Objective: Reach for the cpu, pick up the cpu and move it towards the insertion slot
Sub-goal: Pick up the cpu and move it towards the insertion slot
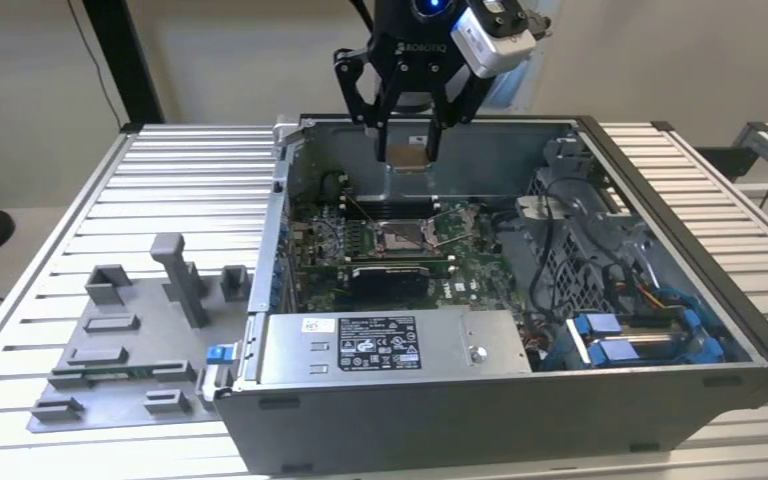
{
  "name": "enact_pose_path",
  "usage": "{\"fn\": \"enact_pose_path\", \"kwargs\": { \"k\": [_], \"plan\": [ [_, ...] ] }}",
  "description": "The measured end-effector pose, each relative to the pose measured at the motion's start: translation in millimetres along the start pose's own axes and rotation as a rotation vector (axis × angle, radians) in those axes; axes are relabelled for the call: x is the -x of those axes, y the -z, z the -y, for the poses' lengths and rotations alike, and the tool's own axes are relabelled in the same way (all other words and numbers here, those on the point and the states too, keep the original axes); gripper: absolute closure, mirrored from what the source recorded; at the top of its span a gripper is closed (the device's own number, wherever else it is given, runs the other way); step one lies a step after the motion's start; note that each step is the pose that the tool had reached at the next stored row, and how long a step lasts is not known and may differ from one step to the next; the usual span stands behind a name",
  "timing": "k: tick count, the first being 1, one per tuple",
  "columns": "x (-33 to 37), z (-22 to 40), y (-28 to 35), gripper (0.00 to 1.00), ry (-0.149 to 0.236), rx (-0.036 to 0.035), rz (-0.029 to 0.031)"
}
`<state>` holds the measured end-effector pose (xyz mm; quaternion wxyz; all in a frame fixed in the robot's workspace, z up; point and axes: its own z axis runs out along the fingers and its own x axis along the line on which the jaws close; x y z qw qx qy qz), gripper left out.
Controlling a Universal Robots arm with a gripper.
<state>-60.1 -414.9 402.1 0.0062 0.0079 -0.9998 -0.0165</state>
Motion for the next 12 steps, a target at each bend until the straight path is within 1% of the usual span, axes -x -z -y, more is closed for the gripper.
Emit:
{"fn": "enact_pose_path", "kwargs": {
  "k": [12],
  "plan": [
    [0.4, -25.3, -1.3, 1.00, 0.000, 0.0000, 0.0000]
  ]
}}
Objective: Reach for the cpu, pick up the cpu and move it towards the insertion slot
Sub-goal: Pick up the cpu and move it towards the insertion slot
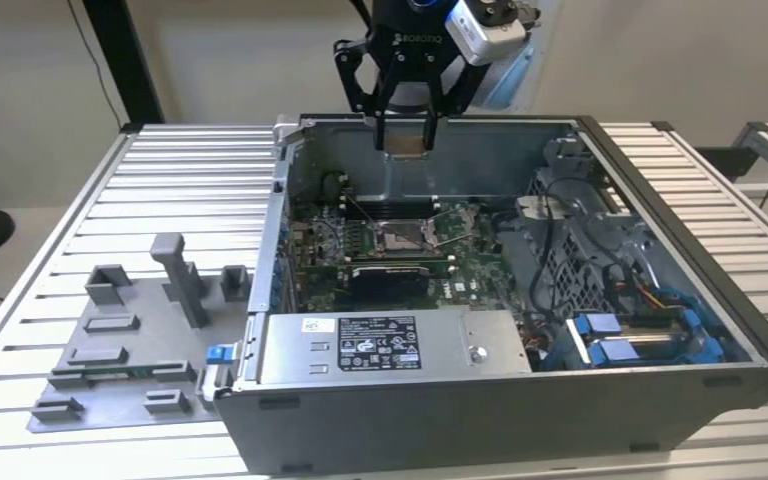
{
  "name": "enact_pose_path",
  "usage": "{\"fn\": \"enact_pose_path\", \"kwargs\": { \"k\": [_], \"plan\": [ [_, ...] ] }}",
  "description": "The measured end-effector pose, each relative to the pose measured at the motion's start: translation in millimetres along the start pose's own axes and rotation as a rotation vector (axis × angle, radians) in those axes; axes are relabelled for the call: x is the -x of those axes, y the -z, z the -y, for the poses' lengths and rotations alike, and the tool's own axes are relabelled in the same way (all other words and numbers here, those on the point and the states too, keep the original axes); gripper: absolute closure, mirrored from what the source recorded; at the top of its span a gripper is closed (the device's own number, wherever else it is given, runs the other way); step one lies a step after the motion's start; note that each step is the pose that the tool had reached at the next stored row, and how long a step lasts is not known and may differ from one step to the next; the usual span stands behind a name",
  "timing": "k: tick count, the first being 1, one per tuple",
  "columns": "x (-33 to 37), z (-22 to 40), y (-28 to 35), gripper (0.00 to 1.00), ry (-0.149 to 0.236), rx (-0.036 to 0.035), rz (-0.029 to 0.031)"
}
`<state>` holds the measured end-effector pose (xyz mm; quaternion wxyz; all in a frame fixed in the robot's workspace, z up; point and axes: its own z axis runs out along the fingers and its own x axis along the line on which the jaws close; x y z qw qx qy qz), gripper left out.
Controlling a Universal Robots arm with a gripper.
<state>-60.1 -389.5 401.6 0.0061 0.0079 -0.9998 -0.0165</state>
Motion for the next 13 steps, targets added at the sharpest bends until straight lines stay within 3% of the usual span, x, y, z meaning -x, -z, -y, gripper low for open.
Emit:
{"fn": "enact_pose_path", "kwargs": {
  "k": [13],
  "plan": [
    [0.4, -26.6, -1.8, 1.00, 0.000, 0.0000, -0.0001]
  ]
}}
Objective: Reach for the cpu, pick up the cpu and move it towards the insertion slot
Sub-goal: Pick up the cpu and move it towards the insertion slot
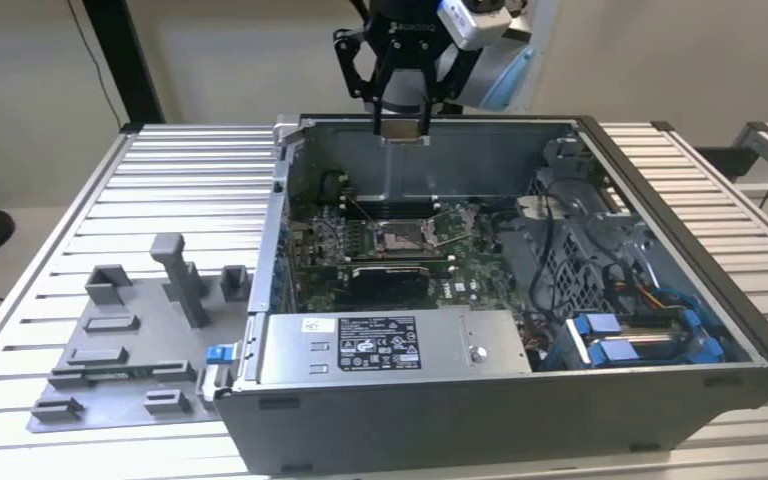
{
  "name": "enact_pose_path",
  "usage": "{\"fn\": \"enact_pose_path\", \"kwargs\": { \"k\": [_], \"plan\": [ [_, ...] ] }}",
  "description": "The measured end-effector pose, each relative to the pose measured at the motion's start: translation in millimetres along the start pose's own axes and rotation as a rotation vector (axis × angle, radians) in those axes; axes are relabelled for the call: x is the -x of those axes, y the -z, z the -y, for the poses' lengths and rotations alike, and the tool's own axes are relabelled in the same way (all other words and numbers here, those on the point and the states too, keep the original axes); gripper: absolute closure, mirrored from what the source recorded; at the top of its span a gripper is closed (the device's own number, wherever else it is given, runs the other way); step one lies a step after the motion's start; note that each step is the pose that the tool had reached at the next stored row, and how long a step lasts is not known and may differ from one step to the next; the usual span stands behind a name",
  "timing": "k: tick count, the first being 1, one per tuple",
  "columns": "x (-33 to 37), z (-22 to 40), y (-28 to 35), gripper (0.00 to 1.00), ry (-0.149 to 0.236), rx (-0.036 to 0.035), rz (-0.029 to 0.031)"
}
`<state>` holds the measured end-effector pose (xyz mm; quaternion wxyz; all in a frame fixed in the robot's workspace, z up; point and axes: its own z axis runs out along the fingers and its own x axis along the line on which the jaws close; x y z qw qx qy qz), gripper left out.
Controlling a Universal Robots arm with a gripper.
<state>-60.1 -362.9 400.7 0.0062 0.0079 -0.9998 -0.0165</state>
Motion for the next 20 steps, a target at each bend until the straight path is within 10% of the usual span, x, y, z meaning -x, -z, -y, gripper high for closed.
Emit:
{"fn": "enact_pose_path", "kwargs": {
  "k": [9, 20],
  "plan": [
    [1.6, -4.9, -1.5, 1.00, 0.000, 0.0009, 0.0000],
    [11.7, -31.0, -12.0, 1.00, -0.001, 0.0008, -0.0003]
  ]
}}
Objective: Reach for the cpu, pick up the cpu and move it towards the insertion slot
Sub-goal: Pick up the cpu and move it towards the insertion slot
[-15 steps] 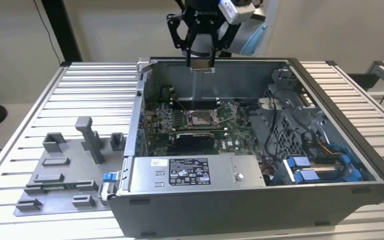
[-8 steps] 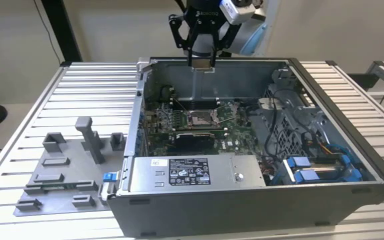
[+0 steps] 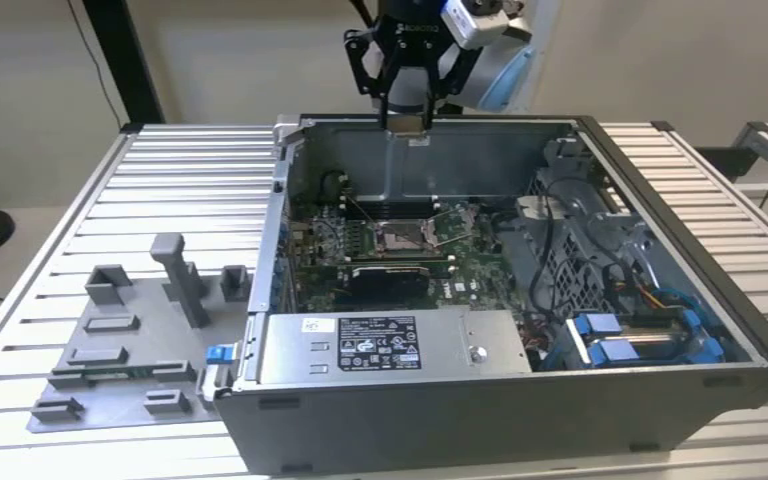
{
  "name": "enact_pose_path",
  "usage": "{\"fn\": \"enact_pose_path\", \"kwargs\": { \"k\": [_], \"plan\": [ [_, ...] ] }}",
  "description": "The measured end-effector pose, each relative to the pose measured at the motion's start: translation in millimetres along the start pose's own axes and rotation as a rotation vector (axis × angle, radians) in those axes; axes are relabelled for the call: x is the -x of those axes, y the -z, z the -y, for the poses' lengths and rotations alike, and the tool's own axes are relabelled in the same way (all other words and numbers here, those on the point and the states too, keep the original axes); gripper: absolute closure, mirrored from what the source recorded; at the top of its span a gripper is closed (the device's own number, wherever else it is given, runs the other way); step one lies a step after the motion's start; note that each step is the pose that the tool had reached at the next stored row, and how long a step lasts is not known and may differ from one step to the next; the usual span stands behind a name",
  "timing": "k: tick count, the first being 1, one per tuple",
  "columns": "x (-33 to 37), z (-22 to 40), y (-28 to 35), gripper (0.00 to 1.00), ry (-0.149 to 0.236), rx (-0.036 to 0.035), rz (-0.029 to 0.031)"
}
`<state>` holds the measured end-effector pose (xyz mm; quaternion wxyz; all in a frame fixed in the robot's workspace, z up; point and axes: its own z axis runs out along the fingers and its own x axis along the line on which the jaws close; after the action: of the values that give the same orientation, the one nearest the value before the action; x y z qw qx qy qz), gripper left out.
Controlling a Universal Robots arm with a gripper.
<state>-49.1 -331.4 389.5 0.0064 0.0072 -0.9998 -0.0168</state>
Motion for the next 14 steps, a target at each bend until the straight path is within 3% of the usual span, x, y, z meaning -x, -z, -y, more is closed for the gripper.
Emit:
{"fn": "enact_pose_path", "kwargs": {
  "k": [3, 9, 14],
  "plan": [
    [6.4, -6.1, -0.6, 1.00, 0.000, 0.0001, -0.0001],
    [16.3, -11.0, -1.6, 1.00, 0.000, 0.0000, -0.0004],
    [18.7, -12.0, -3.6, 1.00, -0.006, 0.0000, -0.0003]
  ]
}}
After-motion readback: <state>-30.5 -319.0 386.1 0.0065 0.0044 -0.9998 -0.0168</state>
